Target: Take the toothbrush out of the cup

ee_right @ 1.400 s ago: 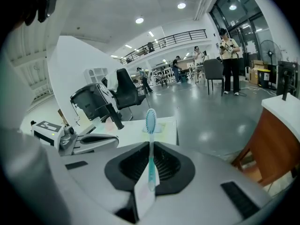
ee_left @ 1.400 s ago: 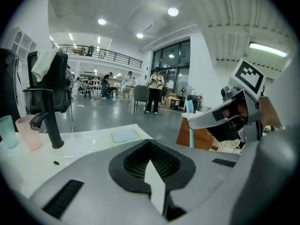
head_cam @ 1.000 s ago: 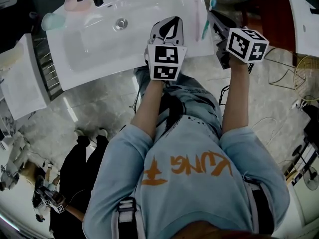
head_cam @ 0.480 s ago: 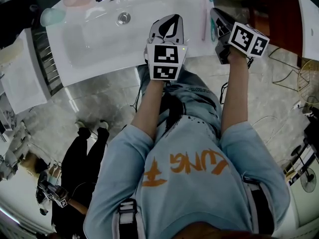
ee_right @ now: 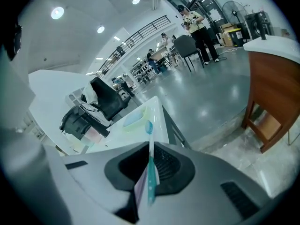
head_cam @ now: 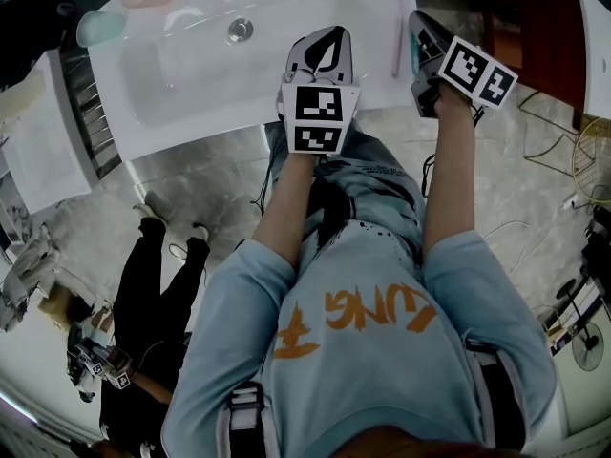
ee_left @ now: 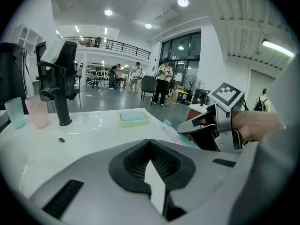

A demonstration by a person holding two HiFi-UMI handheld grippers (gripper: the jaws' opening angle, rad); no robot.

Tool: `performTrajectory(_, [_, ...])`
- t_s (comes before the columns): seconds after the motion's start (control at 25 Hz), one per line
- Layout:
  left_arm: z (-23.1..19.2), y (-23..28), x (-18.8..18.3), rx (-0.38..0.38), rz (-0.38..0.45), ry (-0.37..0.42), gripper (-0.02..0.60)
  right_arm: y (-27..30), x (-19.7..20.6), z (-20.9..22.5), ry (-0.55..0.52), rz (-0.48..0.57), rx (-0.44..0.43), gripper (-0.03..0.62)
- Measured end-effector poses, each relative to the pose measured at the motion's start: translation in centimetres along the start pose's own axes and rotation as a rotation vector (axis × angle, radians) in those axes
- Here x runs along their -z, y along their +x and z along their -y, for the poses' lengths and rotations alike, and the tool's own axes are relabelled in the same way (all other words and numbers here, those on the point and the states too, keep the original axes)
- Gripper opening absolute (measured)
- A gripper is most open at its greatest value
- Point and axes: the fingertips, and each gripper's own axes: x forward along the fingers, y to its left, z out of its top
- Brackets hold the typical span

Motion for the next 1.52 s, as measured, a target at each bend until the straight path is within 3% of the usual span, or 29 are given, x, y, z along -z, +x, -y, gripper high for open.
performTrajectory(0.28, [-0.3,-0.3,-0.5,-0.01,0.012,-0.002,0.02,0.3,0.0,-0.1,-0.046,-0.022,0.04,0.037])
performTrajectory(0.88, [-0.4,-1.8,-1.4,-0.034,0.046,-0.002,0.02,-0.9,-0.3,-0.3,-0.05,0.01,0.036,0.037])
performTrajectory(1.52, [-0.4,-4.1,-6.0,-0.071,0.171,0.018,0.02,-5.5,-4.0,-5.7,-0.282,0.153,-0.058,0.034])
